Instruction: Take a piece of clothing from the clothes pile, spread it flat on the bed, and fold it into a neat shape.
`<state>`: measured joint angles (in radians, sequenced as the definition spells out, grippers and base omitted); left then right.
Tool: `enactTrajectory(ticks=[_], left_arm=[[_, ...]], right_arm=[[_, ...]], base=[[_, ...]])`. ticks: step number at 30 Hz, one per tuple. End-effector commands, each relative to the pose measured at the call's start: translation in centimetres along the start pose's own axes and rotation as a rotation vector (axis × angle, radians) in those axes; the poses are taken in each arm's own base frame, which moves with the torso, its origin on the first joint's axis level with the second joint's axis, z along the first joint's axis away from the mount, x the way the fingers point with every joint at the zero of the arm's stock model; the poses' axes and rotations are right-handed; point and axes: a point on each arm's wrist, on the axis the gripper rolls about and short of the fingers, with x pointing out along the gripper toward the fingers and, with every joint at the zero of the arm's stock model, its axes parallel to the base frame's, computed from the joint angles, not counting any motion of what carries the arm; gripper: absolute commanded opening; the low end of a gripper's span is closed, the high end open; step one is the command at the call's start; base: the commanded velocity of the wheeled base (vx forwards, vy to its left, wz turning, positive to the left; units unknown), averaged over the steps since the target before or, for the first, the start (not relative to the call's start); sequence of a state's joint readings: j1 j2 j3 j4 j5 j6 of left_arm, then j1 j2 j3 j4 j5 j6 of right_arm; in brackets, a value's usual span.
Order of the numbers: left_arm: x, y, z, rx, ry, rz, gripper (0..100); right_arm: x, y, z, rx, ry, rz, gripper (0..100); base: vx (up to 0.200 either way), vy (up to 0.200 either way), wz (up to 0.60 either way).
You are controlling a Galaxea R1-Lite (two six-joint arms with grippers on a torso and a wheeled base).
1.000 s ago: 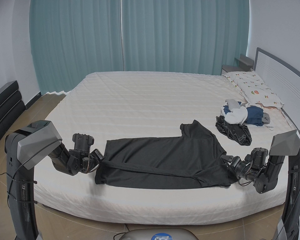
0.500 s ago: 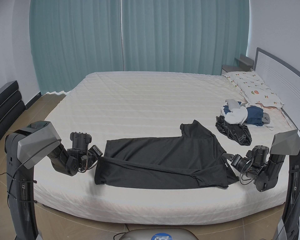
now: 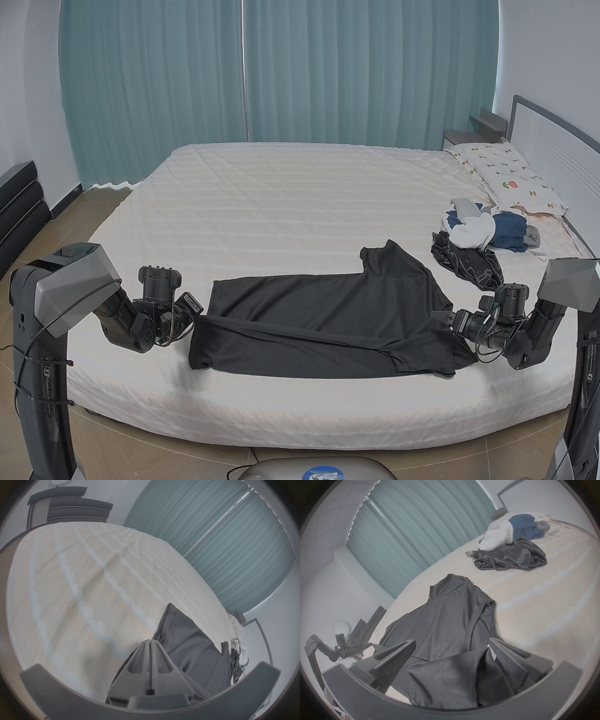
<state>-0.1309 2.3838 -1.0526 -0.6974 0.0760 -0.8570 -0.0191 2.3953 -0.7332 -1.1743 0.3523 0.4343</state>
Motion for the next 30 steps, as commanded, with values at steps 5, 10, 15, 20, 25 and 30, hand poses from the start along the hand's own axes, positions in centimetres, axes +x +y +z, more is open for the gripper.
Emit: enactTrajectory(ticks=[5,10,15,20,25,30], left_arm=[[0.0,0.0,-0.2,0.0,0.008,-0.002,0],[0.0,0.0,-0.2,0.001,0.01,-0.004,0],[0.0,0.0,-0.2,0.001,0.01,-0.004,0],[0.0,0.0,-0.3,0.002,0.014,-0.004,0],[0.0,0.0,-0.3,0.0,0.014,-0.004,0],[0.0,-0.1,-0.6,0.007,0.017,-0.001,0]], right_arm=[[1.6,-0.4,-0.4,-0.063,0.016,0.015,100],[2.0,-0.9,-1.0,-0.087,0.039,0.006,100],[1.9,-1.5,-1.7,-0.13,0.061,-0.005,100],[1.6,-1.8,-1.8,-0.147,0.066,-0.015,0],[1.5,-1.9,-2.0,-0.167,0.066,-0.014,0],[1.7,-1.8,-1.1,-0.166,0.035,-0.009,0]], base=[[0.0,0.0,0.0],[0.0,0.0,0.0],[0.0,0.0,0.0],[0.0,0.0,0.0],[0.0,0.0,0.0],[0.0,0.0,0.0]])
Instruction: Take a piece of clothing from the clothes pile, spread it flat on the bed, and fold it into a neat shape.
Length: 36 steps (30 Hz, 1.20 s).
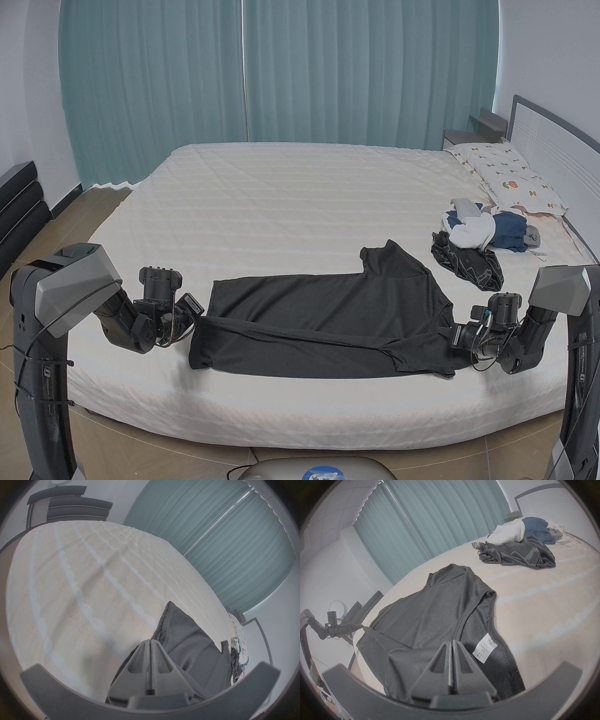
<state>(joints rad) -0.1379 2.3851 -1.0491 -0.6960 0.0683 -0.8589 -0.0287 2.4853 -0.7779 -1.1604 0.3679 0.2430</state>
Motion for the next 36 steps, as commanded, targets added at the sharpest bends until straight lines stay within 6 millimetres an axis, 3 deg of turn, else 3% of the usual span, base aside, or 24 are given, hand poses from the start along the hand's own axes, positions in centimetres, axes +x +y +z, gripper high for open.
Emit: enactTrajectory(ticks=[1,11,26,27,31,36], left_arm=[[0.0,0.0,-0.3,0.005,0.003,0.003,0],[0.3,0.2,-0.6,0.009,0.01,0.01,0],[0.8,0.1,-0.6,0.008,0.01,0.004,0],[0.8,0.0,-0.6,0.007,0.008,0.001,100],[1.0,-0.1,-0.5,0.006,0.005,-0.003,100],[0.8,0.0,-0.4,-0.011,0.006,0.0,100]], right_arm=[[0.0,-0.1,0.6,-0.001,-0.02,-0.001,0],[0.4,-1.3,2.8,0.068,-0.111,-0.03,0],[2.1,-1.8,2.1,0.095,-0.11,-0.036,0],[2.2,-1.8,2.0,0.099,-0.108,-0.035,100],[2.4,-1.8,2.1,0.117,-0.117,-0.038,100],[0.5,-1.2,3.9,0.206,-0.219,-0.066,100]], base=[[0.0,0.0,0.0],[0.0,0.0,0.0],[0.0,0.0,0.0],[0.0,0.0,0.0],[0.0,0.0,0.0],[0.0,0.0,0.0]])
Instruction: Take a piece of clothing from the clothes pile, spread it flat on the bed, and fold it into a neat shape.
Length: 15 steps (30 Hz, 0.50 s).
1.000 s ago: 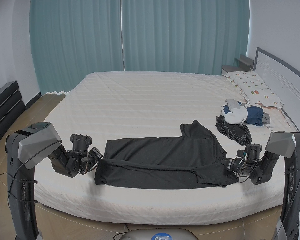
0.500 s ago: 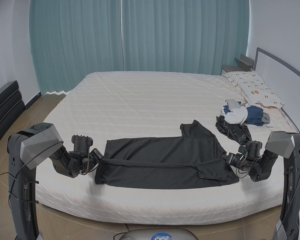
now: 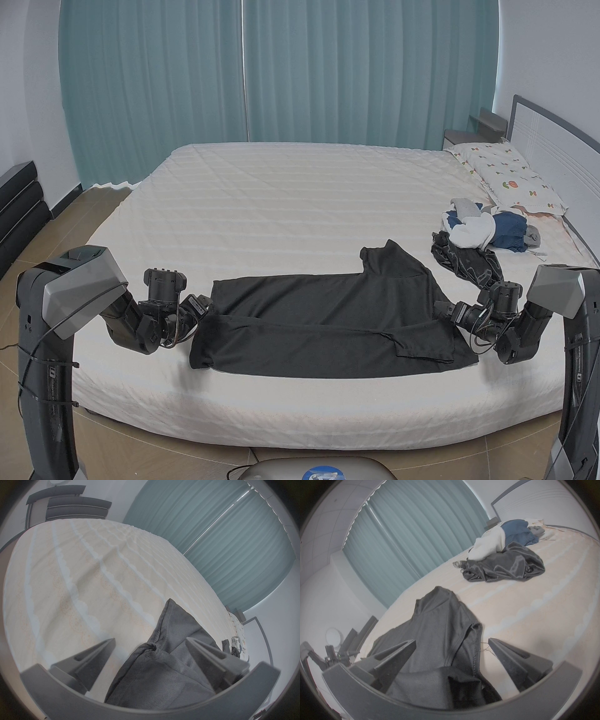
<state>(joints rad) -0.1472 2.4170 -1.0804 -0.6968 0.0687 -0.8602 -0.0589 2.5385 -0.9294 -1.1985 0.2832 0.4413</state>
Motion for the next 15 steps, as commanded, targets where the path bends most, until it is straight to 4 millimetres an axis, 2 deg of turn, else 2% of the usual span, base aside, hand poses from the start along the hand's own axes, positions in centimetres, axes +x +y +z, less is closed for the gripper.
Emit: enactTrajectory(ticks=[1,3,4,5,9,11,12,13,15], left_arm=[[-0.4,0.2,0.1,-0.029,0.001,0.007,100],[-1.5,0.1,0.5,-0.06,-0.003,0.004,100],[-1.5,0.1,0.5,-0.06,-0.003,0.004,100],[-3.4,0.2,0.5,-0.073,0.017,0.0,100],[-6.8,0.0,-0.5,-0.072,0.121,-0.061,100],[-7.5,-0.4,-1.8,-0.075,0.171,-0.069,100],[-7.5,-0.4,-1.8,-0.075,0.171,-0.069,100],[-7.8,-0.8,-3.9,-0.04,0.22,-0.062,100],[-8.1,-1.2,-4.9,-0.017,0.245,-0.064,100]], right_arm=[[-1.9,0.9,1.7,0.064,-0.063,-0.005,100],[-3.4,1.9,2.1,0.1,-0.058,-0.005,100],[-3.4,1.9,2.1,0.1,-0.058,-0.005,100],[-5.1,2.7,1.8,0.15,-0.038,-0.013,100],[-8.3,4.9,0.5,0.319,0.018,-0.013,100],[-9.3,6.0,-0.5,0.409,0.044,-0.033,100],[-9.3,6.0,-0.5,0.409,0.044,-0.033,100],[-10.1,6.8,-1.9,0.479,0.068,-0.073,100],[-10.7,7.0,-3.0,0.515,0.08,-0.104,100]], base=[[0.0,0.0,0.0],[0.0,0.0,0.0],[0.0,0.0,0.0],[0.0,0.0,0.0],[0.0,0.0,0.0],[0.0,0.0,0.0],[0.0,0.0,0.0],[0.0,0.0,0.0],[0.0,0.0,0.0]])
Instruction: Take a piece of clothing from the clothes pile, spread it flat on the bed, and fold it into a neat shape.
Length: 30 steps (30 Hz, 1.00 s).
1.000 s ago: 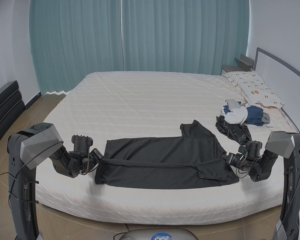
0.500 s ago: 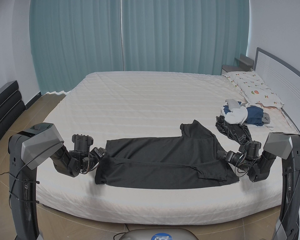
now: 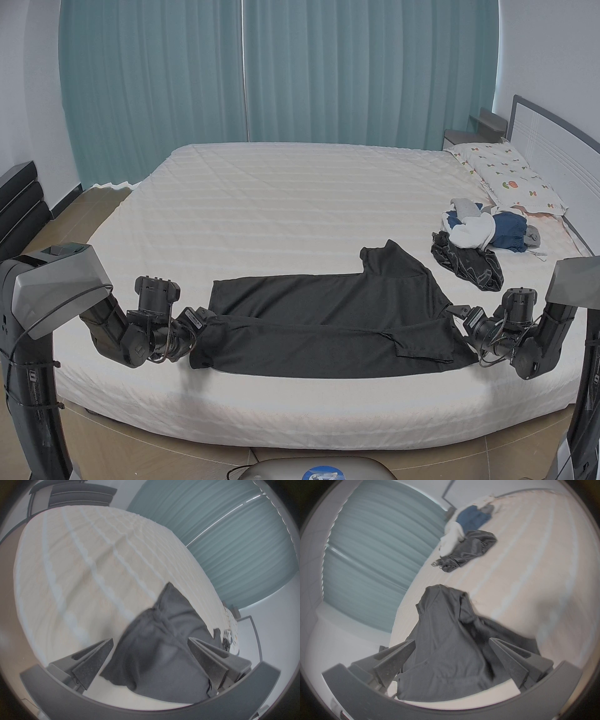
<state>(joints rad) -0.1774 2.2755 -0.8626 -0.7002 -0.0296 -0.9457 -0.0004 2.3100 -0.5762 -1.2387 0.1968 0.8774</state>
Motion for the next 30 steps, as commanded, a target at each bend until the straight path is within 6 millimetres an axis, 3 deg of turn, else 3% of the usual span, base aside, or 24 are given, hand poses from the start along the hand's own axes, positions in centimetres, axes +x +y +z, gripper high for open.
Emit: enactTrajectory(ticks=[1,5,10,15,20,24,30], left_arm=[[-2.9,-1.8,-4.1,0.059,0.12,-0.035,100],[-3.4,-2.0,-5.4,0.083,0.185,0.02,100],[-3.7,-0.5,-6.5,0.086,0.174,0.111,100],[-5.1,-0.7,-5.6,0.079,0.107,0.069,100],[-4.7,-0.6,-3.5,0.043,0.005,0.07,100],[-4.8,-0.1,-3.7,0.04,0.023,0.084,100],[-5.1,-0.4,-5.6,0.074,0.072,0.086,100]], right_arm=[[-3.8,1.8,-3.6,0.091,0.037,-0.037,100],[-4.2,1.0,-5.1,0.1,0.051,-0.032,100],[-4.7,0.2,-5.8,0.092,0.043,-0.021,100],[-5.5,0.0,-6.0,0.092,0.046,-0.015,100],[-6.0,0.0,-6.0,0.096,0.049,-0.014,100],[-6.0,0.1,-6.1,0.093,0.049,-0.015,100],[-6.3,-0.3,-6.3,0.097,0.055,-0.037,100]], base=[[0.0,0.0,0.0],[0.0,0.0,0.0],[0.0,0.0,0.0],[0.0,0.0,0.0],[0.0,0.0,0.0],[0.0,0.0,0.0],[0.0,0.0,0.0]])
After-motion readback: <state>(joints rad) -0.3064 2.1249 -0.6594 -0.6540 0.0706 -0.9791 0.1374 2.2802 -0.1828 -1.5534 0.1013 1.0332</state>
